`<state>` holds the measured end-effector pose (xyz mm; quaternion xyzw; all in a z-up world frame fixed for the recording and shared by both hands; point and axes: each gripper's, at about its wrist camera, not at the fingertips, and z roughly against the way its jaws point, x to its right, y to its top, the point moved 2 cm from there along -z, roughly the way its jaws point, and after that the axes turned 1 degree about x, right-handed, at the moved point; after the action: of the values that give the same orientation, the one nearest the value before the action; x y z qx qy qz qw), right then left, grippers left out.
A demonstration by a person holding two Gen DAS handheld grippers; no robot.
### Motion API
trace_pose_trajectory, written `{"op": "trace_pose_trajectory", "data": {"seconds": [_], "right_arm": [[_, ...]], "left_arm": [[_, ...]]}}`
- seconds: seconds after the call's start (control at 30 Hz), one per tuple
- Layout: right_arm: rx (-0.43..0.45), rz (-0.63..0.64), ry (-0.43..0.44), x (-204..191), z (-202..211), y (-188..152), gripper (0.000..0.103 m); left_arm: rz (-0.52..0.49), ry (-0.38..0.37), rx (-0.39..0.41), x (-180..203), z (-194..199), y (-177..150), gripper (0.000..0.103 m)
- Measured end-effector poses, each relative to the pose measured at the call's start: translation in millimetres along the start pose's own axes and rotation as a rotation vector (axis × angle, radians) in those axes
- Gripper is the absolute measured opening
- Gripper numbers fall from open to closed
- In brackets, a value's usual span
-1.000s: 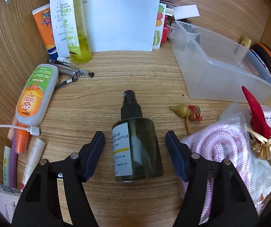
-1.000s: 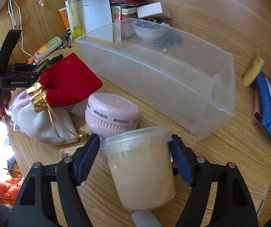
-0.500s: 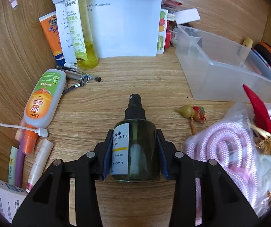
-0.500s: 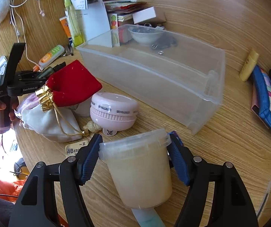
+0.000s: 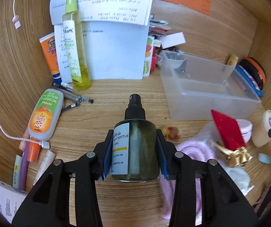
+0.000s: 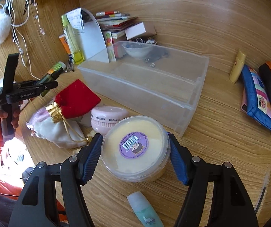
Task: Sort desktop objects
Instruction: 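Carry the green spray bottle and cream tub into the clear plastic box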
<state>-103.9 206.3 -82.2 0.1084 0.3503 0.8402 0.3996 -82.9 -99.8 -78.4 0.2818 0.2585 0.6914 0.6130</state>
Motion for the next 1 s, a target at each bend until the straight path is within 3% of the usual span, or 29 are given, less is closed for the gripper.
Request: {"op": "trace_pose_trajectory", "data": {"seconds": [0.57,1.0], "right_arm": [[0.138,-0.048,-0.041,19,46,46,0.065],[0.135,-0.046,-0.041,28,19,98,0.065]], "left_arm": [[-0.047,-0.090,0.073,25,14,46,0.041],[-0.098,-0.157,0.103,50,7,86,0.041]]}}
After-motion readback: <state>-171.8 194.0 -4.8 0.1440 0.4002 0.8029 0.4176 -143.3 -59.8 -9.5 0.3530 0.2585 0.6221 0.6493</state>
